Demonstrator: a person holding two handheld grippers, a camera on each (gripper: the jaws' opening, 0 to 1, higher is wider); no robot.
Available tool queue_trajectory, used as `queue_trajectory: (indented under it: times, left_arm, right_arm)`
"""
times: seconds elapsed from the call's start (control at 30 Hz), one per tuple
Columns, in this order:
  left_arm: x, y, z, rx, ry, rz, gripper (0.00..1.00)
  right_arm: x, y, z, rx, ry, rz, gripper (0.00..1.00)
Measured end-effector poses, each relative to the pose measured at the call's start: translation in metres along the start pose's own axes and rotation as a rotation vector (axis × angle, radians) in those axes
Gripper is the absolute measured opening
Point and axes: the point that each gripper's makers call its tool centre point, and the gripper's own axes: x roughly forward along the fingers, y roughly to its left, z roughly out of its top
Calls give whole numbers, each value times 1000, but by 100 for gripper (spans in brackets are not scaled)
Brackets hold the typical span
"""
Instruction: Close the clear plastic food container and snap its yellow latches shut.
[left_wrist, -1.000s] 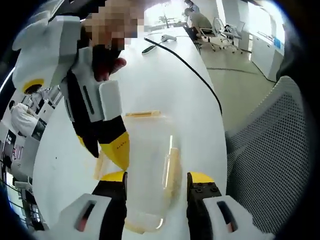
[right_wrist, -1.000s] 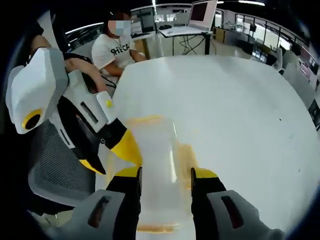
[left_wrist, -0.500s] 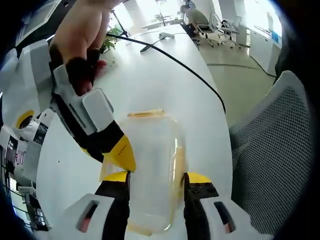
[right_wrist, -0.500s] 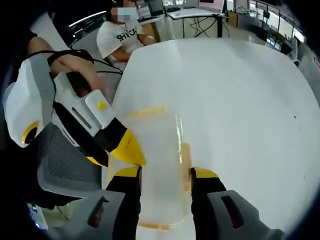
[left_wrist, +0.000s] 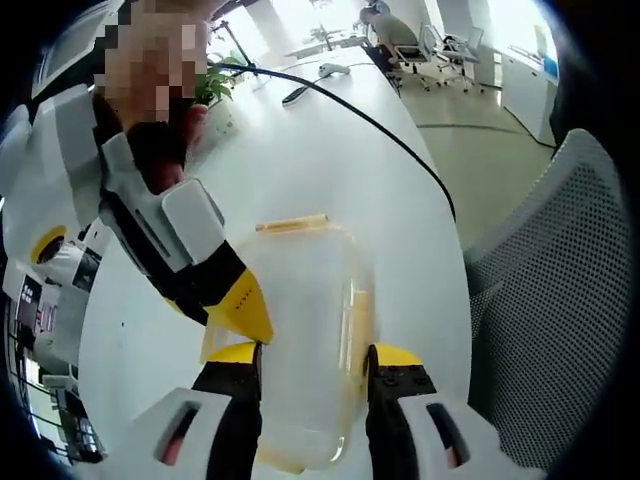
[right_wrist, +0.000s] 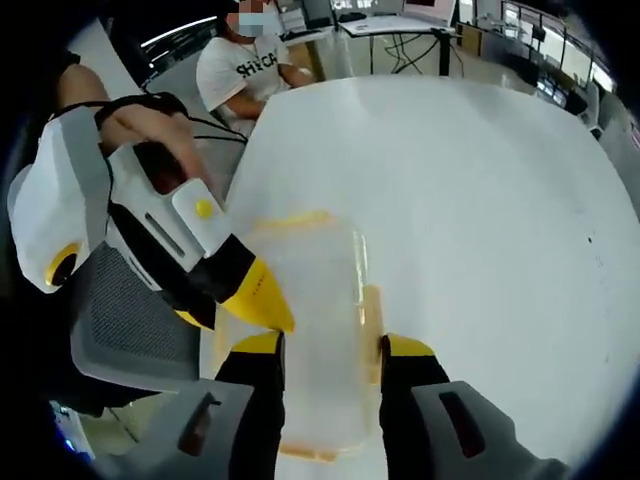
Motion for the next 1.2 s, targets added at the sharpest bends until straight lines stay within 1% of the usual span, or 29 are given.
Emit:
queue_trajectory:
  times: [0.1,0.17,0.2,0.23,0.27,0.4,0.5,0.57,0.7,0.73,0.77,0.83,0.93,1.03,1.2]
  left_arm:
    - [0,0,0,-3,4,2,35]
    - [1,0,0,-7,10,7,35]
    - [-1,4,-3,8,32,32,33]
    - [-1,2,2,11,17,17,33]
    - [-1,2,3,17,15,16,33]
    - [0,0,-2,9,-13,18,33]
    - [1,1,-1,7,-9,11,33]
    - [2,1,-1,-3,-7,8,33]
    - [0,1,-1,-7,-12,12,33]
    - [0,5,0,2,-18,31,33]
    - [0,2,0,-14,-21,18,33]
    - [0,2,0,-12,-21,16,33]
    - [0,1,1,-14,-13,17,33]
    - [1,0,0,-6,5,15,34]
    - [-1,0,-1,-7,-4,27,34]
  right_arm:
    - [1,1,0,-1,34,-5,32]
    - [0,1,0,-2,46,-6,32]
    - [1,0,0,0,47,-6,32]
    - [1,-1,0,-1,53,-1,32]
    - [2,-1,0,3,58,4,31]
    - [2,0,0,1,102,11,29]
    - [3,1,-1,-11,147,15,29]
    - [3,0,-1,-1,175,15,29]
    - [5,-1,-1,8,206,42,30]
    - [3,7,-6,9,237,84,28]
    - [5,4,-2,14,221,55,28]
    - [5,4,-2,0,241,55,29]
    - [4,3,-3,8,230,50,30]
    - [2,3,-3,19,190,52,31]
    - [0,3,-3,28,159,35,32]
